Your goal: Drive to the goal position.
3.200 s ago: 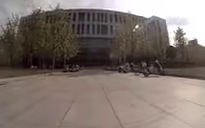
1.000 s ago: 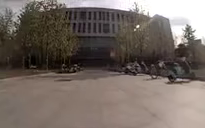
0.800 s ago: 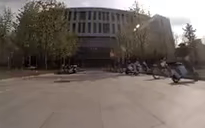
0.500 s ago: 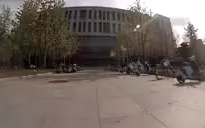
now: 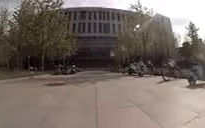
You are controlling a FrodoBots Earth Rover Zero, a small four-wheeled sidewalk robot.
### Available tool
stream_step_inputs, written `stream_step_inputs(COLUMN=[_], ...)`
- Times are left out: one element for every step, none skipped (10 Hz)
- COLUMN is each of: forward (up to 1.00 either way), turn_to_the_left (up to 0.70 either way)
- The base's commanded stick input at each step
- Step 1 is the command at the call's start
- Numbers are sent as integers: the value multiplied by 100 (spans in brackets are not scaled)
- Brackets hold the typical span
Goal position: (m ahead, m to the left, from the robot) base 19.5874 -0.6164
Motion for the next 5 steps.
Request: stream_step_inputs(forward=[100, 100, 100, 100, 100], turn_to_the_left=[0, 0, 0, 0, 0])
